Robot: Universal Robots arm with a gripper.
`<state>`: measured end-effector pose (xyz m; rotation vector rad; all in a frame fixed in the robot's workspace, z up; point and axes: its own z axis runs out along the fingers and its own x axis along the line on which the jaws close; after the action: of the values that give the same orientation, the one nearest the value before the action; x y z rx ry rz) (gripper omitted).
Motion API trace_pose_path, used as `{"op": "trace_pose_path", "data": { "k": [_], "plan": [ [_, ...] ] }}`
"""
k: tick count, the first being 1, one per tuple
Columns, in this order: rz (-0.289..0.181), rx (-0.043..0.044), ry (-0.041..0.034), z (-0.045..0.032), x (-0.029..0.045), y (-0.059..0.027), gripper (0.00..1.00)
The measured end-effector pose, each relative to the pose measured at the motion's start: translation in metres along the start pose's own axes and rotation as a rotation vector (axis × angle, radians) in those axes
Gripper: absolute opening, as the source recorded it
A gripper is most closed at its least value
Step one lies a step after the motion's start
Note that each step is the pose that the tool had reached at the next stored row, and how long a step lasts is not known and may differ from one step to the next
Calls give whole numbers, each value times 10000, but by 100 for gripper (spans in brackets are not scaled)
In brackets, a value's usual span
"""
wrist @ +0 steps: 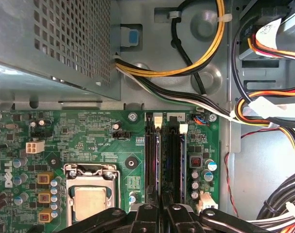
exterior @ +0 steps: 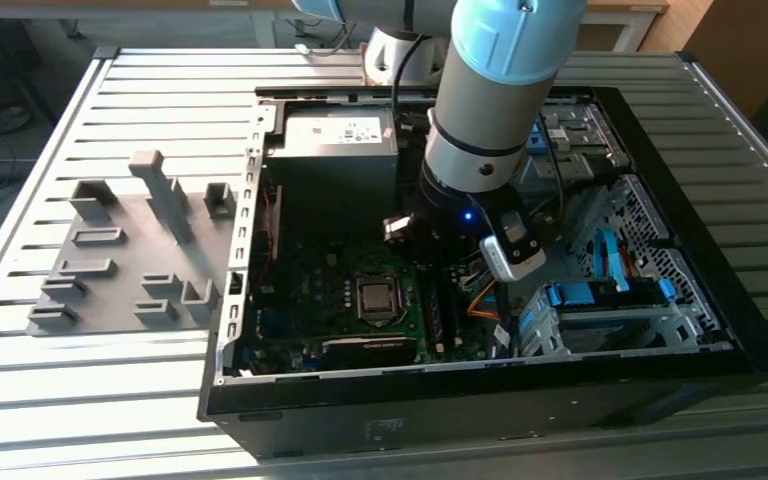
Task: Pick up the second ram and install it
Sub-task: 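Press down the second ram until it locks into place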
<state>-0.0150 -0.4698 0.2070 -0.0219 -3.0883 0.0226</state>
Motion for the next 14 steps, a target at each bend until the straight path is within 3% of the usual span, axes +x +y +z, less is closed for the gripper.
{"op": "trace_pose_path", "data": {
  "k": [14],
  "plan": [
    [2,42,-1,9,0,0,14]
  ]
}}
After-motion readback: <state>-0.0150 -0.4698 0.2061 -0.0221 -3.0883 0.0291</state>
